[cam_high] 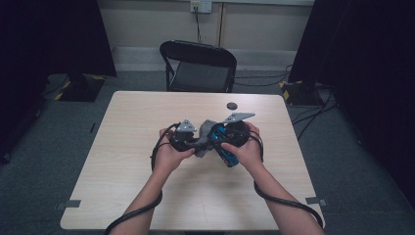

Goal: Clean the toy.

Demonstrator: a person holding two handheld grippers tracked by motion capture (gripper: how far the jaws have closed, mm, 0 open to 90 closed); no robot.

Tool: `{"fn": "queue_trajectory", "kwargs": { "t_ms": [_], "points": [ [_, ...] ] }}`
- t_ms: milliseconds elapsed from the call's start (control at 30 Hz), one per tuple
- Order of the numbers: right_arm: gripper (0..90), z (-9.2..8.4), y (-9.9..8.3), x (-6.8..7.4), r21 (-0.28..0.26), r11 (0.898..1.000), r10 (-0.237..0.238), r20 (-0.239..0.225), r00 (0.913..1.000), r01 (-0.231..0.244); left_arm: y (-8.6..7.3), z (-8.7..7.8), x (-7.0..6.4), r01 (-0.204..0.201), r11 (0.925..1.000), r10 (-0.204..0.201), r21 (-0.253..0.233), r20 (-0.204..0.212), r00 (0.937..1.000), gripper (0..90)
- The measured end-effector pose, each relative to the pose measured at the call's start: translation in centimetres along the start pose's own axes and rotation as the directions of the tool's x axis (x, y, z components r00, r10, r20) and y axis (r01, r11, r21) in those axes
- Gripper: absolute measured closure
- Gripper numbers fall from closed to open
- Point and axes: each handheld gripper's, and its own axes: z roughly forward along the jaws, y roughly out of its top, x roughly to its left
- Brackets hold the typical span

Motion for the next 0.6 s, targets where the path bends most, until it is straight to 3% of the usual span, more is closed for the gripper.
{"fn": "queue_trajectory", "kwargs": {
  "t_ms": [300, 600],
  "points": [
    [25.6, 0.4, 0.0, -0.2, 0.011, 1.0, 0.003, 0.013, 0.9999, -0.003, -0.4, 0.6, -0.5, 0.005, 0.9997, -0.005, 0.023, 0.005, 1.0, 72.1],
    [25.6, 0.2, 0.8, -0.3, -0.015, 1.0, 0.02, 0.027, 0.9994, -0.02, -0.7, 1.7, -2.2, -0.02, 0.9984, 0.016, 0.052, 0.064, 0.9978, 72.1]
  ]
}}
